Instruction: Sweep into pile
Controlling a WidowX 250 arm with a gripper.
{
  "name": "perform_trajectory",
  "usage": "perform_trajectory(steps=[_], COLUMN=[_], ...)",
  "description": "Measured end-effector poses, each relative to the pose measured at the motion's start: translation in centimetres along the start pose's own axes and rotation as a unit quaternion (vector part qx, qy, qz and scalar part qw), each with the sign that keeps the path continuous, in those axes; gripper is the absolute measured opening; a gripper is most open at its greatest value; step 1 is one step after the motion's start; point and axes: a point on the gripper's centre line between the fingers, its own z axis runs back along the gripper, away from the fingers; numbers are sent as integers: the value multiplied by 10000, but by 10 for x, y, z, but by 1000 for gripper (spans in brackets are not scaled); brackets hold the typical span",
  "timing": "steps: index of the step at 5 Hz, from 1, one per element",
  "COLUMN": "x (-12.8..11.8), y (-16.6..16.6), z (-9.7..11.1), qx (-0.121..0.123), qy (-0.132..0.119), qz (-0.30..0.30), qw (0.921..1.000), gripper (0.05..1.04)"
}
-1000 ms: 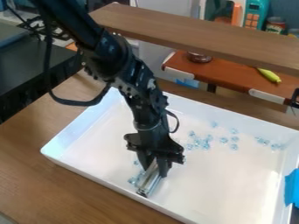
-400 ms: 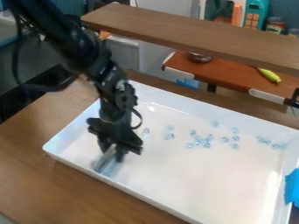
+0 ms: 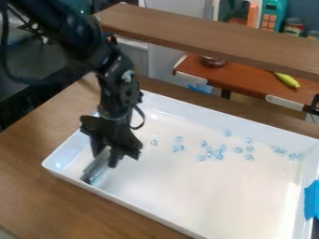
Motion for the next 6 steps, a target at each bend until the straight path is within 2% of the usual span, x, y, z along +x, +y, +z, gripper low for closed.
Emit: perform_trajectory(steps=[1,2,3,4,5,6], x=[9,27,38,54,64,74], y=[-36,-72,-113,-158,-180,-200], z=[15,32,39,48,50,50], qx=[-824,-1205,-1441,-1558,-1603,-1672], qy=[-474,-505,-251,-101,7,-62], qz=[-174,169,193,243,270,262], qw=[9953,9913,9891,9874,9867,9855], gripper=[380,380,380,380,380,380])
